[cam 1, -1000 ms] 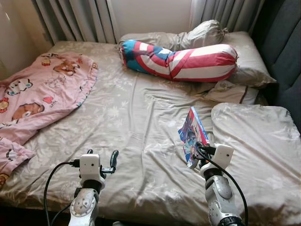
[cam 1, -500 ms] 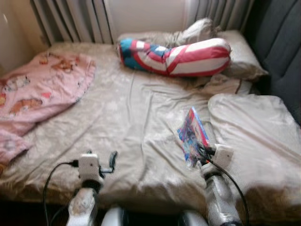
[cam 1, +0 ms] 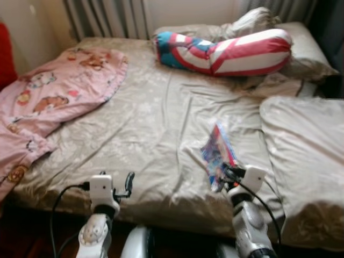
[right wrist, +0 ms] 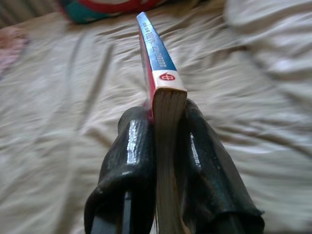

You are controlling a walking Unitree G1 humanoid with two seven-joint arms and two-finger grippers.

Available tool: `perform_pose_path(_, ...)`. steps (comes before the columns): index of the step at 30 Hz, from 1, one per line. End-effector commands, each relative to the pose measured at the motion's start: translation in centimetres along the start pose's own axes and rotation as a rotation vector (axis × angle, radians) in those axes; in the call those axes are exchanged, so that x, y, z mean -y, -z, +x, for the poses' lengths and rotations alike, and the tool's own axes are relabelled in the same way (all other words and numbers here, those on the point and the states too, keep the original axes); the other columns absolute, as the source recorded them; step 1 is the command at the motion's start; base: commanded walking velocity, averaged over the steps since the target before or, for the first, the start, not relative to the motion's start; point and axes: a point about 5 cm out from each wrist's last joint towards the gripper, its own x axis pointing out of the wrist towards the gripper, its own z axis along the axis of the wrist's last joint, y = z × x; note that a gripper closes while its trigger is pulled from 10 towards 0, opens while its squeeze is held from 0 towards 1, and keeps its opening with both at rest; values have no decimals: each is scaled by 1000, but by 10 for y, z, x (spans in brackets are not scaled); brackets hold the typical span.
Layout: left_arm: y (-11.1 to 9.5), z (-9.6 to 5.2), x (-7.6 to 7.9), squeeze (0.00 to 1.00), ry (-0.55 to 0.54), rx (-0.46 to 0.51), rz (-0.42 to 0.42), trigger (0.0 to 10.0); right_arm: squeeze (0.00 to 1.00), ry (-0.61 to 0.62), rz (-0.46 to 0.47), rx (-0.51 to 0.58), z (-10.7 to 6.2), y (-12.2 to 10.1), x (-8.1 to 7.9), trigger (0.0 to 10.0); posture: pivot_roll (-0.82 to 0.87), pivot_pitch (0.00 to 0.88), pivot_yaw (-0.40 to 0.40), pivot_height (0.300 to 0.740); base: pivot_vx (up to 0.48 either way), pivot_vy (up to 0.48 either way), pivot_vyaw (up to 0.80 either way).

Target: Clean up the room

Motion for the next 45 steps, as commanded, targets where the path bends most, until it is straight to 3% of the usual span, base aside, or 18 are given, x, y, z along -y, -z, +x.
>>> perform_pose_path(1, 1, -1, -3, 0, 3, -14, 1, 10000, 0, -13, 10, 70, 5, -12, -8, 10000, -66, 91, 1, 644, 0, 0, 0)
perform_pose_path(9, 0, -2, -2, 0, 14, -12, -3, 10000, 0, 32, 26, 84, 6, -15, -1, 10000, -67, 99, 4, 644, 167, 0, 0)
perform_pose_path(25, 0, -1, -3, 0, 14, -15, 2, 10000, 0, 24, 8, 84, 6, -15, -3, 10000, -64, 102, 3, 644, 301, 0, 0)
perform_pose_path(32, 1, 0, -3, 0, 11, -25, 14, 10000, 0, -59, 9, 63, 7, -12, -13, 10000, -63, 104, 7, 644, 43, 0, 0)
perform_pose_path(45, 0, -5, -10, 0, 20, -27, 39, 10000, 0, -67, 251, -29, 24, -12, -11, 10000, 5, 125, 23, 644, 0, 0, 0)
